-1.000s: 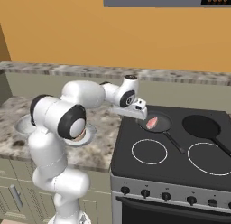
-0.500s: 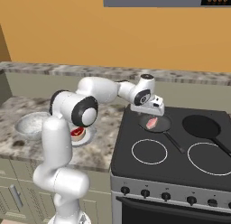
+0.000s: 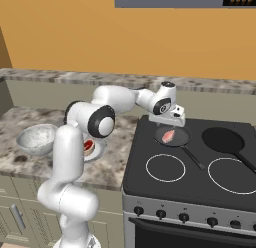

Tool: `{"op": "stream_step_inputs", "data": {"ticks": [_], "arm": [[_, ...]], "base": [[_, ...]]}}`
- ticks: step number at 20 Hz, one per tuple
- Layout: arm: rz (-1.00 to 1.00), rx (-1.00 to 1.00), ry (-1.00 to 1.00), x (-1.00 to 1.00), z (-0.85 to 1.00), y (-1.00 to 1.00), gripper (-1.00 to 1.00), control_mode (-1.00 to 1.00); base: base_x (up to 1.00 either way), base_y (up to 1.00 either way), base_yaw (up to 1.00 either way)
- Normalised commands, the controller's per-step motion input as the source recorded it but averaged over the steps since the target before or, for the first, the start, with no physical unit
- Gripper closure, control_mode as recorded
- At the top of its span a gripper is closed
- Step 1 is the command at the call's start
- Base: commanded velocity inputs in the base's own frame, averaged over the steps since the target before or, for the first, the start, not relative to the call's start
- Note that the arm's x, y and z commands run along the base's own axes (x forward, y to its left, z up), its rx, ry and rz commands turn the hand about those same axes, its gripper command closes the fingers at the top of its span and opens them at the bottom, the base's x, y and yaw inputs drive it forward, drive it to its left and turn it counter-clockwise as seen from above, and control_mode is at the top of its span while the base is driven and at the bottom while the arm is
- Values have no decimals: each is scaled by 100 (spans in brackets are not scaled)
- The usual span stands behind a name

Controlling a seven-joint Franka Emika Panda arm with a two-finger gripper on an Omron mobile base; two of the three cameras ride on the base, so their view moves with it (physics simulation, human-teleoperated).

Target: Place one of the steaks on the plate and the other in the bowl. Then place the bowl in the fridge.

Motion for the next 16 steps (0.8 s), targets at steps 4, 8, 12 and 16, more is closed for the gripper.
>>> {"op": "stream_step_inputs", "data": {"ticks": [4, 8, 12, 16], "arm": [[0, 0, 6, 0, -24, -16, -100, -100], [-3, 0, 10, 3, -53, 4, -100, -100], [0, 0, 4, 26, -41, -2, -100, -100], [1, 0, 1, 25, -34, -11, -100, -100]], "base": [[0, 0, 0], [0, 0, 0], [0, 0, 0], [0, 0, 0]]}}
